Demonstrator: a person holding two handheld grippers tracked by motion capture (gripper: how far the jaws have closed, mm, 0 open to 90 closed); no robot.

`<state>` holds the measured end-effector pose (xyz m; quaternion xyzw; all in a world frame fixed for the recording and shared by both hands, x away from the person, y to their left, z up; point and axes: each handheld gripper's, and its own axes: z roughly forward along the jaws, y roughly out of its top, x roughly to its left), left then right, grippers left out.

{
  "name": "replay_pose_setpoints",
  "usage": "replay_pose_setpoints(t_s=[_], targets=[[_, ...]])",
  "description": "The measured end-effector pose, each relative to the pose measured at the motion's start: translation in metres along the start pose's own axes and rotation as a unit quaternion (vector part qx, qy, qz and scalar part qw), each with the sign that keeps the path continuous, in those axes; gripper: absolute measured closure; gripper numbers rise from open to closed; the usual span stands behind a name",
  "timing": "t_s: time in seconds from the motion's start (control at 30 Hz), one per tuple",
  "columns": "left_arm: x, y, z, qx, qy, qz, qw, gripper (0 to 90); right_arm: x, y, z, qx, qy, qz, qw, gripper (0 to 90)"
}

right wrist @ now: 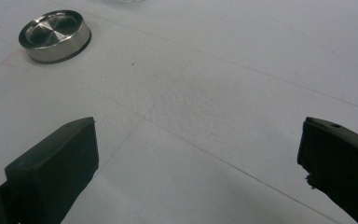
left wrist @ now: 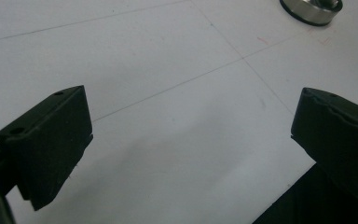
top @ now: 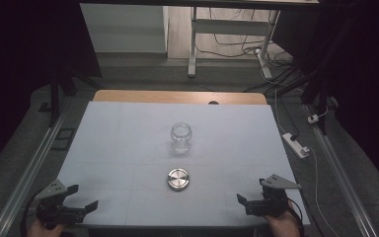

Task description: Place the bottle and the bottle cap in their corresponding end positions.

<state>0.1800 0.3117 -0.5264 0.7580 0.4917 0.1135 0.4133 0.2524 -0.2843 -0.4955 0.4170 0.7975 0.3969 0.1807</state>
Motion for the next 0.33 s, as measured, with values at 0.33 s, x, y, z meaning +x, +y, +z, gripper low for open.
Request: replay_pose_setpoints(t_s=[0.33], targets=[[-0.0059, -0.0011, 0.0002, 0.029, 0.023, 0.009, 0.9993, 0.0, -0.0015, -0.0038, -0.0052, 0.017, -0.005, 0.013, 0.9998, 0.0]])
